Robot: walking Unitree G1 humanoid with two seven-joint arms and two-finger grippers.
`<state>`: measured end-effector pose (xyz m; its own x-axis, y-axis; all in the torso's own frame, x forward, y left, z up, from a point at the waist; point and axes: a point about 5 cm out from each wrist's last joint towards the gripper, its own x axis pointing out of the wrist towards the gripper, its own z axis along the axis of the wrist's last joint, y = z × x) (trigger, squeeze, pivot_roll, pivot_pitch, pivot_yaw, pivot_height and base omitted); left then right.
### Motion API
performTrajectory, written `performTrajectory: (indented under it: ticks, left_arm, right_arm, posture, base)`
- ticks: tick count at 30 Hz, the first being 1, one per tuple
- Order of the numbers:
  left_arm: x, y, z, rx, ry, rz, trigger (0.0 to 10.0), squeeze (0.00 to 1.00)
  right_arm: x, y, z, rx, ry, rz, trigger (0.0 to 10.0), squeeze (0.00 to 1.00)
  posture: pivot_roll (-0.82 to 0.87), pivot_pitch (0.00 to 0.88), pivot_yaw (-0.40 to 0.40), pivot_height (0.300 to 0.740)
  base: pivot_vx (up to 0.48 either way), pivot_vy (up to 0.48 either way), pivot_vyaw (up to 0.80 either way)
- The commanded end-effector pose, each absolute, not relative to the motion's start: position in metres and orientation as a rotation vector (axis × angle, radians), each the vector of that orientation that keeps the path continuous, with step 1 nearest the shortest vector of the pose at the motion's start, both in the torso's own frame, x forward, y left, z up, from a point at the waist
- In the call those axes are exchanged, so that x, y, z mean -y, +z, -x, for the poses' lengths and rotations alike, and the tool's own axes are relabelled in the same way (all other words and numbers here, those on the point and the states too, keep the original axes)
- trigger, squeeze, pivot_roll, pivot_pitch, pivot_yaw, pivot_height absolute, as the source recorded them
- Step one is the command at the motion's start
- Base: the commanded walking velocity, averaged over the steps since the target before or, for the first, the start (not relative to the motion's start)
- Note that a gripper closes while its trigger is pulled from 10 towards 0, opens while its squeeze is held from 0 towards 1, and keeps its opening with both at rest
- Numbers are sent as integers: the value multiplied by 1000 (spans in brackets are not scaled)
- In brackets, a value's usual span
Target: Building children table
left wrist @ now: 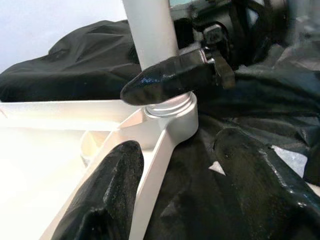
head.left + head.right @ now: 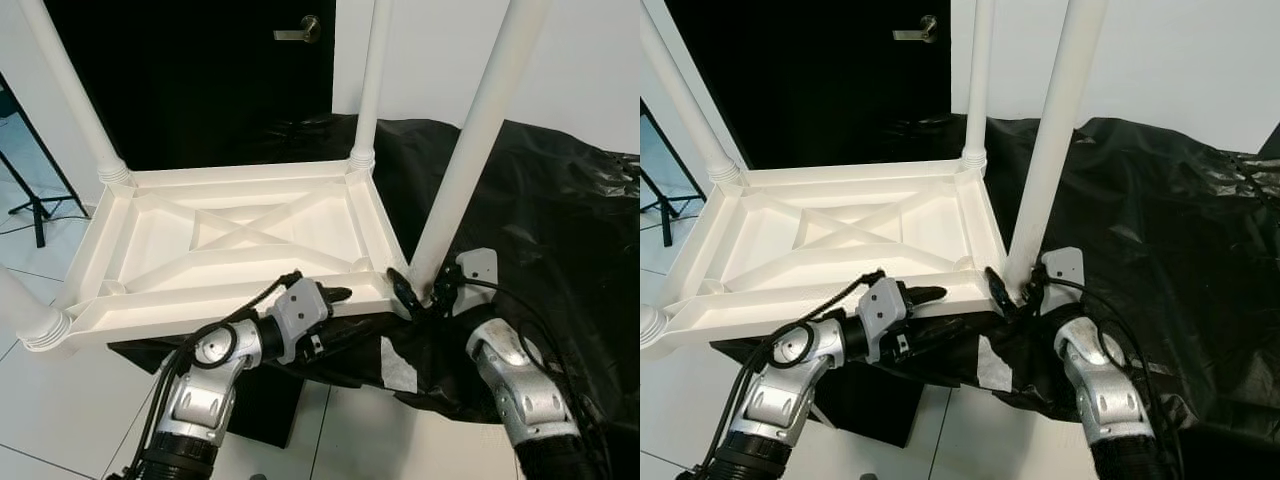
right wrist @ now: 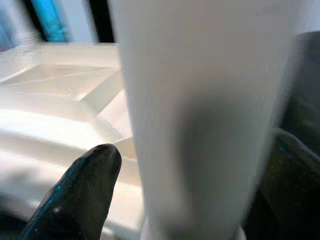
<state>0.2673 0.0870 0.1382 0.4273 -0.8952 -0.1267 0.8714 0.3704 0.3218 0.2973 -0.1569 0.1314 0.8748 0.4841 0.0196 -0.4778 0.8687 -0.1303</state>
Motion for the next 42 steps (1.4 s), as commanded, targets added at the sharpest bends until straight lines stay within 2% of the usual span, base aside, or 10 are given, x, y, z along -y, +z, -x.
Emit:
performTrajectory:
  ticks: [1,5,6,8,9,10,20,25,26,42]
  left_arm:
    - [-89,142,-274,93,-1028,-353,10000,0]
    - [-89,142,-275,95,-1024,-354,10000,0]
    - [-90,142,-274,95,-1022,-355,10000,0]
    - [-90,142,-274,95,-1022,-355,10000,0]
    - [-90,142,-274,95,-1020,-356,10000,0]
    - [-90,142,-274,95,-1017,-356,10000,0]
    - [-91,142,-273,95,-1012,-356,10000,0]
    - [-89,143,-274,96,-1020,-356,10000,0]
    - [-89,143,-274,96,-1020,-357,10000,0]
    - [-90,142,-271,90,-1028,-355,10000,0]
  right_arm:
    - [153,135,-307,38,639,165,10000,0]
    - [152,136,-313,24,710,193,10000,0]
    - [153,135,-314,19,721,200,4941,0]
    - [153,135,-314,19,721,200,4941,0]
    - [154,135,-314,16,733,204,1176,0]
    - [155,133,-314,7,745,208,0,0]
    - [162,125,-312,-28,774,207,0,0]
    - [171,121,-311,-41,682,196,118,0]
    - [171,121,-311,-43,664,194,10000,0]
    - [155,107,-300,-85,247,102,10000,0]
  posture:
    - [-21,0,-23,740]
    - [-16,0,-27,740]
    - [-11,0,-31,740]
    - [-11,0,-31,740]
    - [-11,0,-31,740]
    - [-9,0,-33,740]
    - [-13,0,-29,740]
    - [-20,0,-25,740]
    - [-20,0,-24,740]
    - [-21,0,-26,740]
  base:
    - [0,0,0]
    - [0,0,0]
    - [0,0,0]
    - [0,0,0]
    - [0,0,0]
    - [0,0,0]
    - [0,0,0]
    - [0,0,0]
    - [0,0,0]
    - [0,0,0]
